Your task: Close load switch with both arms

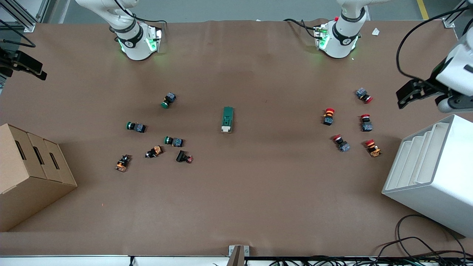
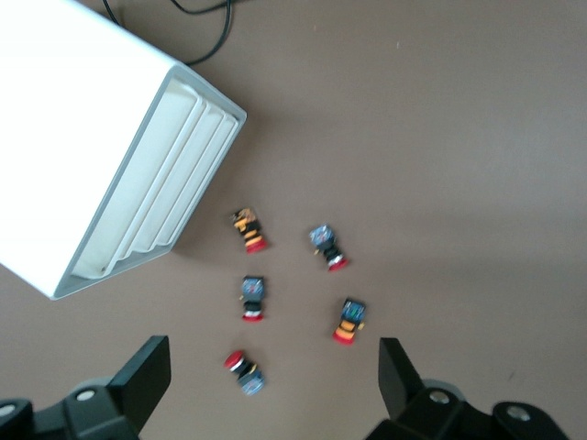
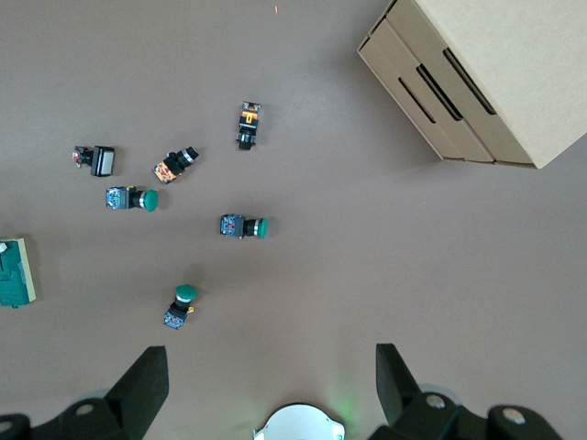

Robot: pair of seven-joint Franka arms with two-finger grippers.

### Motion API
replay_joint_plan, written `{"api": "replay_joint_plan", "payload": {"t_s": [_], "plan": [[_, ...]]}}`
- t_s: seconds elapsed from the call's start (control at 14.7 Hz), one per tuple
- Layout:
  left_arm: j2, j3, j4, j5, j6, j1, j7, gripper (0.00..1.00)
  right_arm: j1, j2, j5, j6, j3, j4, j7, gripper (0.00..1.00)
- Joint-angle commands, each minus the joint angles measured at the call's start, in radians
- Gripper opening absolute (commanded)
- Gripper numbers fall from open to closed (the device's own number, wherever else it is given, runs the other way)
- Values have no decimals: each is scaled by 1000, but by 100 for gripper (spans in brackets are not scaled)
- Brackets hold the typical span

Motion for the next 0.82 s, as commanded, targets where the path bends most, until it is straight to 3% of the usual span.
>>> {"api": "replay_joint_plan", "payload": {"t_s": [0.0, 0.2, 0.75], "plan": [[-67, 92, -64, -36, -18, -67, 97, 100, -16, -38, -19, 18, 21, -48, 10, 100], [-110, 136, -104, -82, -43, -116, 98, 100, -16, -38, -14, 13, 21, -48, 12, 100], [-202, 123, -219, -96, -27, -123, 89, 100, -19, -57, 27, 27, 15, -64, 9, 100]]}}
